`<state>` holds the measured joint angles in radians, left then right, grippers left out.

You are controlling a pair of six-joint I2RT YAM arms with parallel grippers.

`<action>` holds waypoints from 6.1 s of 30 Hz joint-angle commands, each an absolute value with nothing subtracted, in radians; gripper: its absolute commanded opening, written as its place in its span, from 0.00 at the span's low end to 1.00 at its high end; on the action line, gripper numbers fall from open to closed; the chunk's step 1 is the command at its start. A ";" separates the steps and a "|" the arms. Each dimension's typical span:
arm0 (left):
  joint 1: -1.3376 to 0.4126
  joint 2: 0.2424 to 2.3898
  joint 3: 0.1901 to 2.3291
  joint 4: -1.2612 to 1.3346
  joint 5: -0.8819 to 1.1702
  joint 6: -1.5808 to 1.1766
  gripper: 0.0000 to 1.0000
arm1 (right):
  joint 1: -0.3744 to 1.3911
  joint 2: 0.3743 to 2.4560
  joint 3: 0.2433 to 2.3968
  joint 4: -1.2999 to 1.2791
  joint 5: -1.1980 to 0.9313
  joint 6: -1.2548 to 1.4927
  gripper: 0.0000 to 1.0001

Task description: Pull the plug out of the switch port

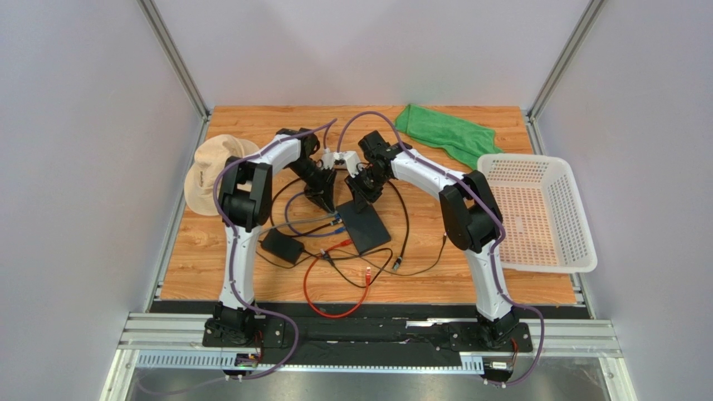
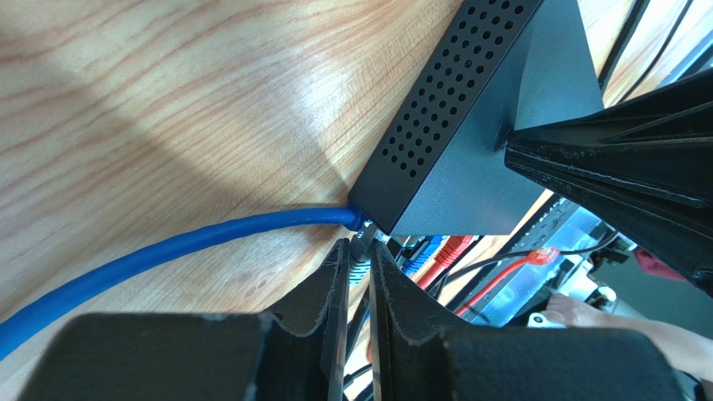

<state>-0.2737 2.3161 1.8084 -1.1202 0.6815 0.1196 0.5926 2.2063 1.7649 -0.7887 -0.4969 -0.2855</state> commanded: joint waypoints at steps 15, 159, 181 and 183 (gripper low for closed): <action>-0.201 2.214 1.750 -1.141 0.673 0.080 0.38 | 0.591 2.232 1.694 -0.796 -0.353 -0.351 0.12; -0.305 2.229 1.750 -0.962 0.765 0.032 0.00 | 0.522 1.859 1.454 -0.796 -0.186 -0.377 0.13; -0.400 2.457 2.170 -1.086 0.758 0.100 0.09 | 0.508 1.767 1.399 -0.864 -0.250 -0.365 0.14; -0.390 2.424 2.175 -1.089 0.768 0.107 0.17 | 0.508 1.767 1.429 -0.870 -0.268 -0.370 0.15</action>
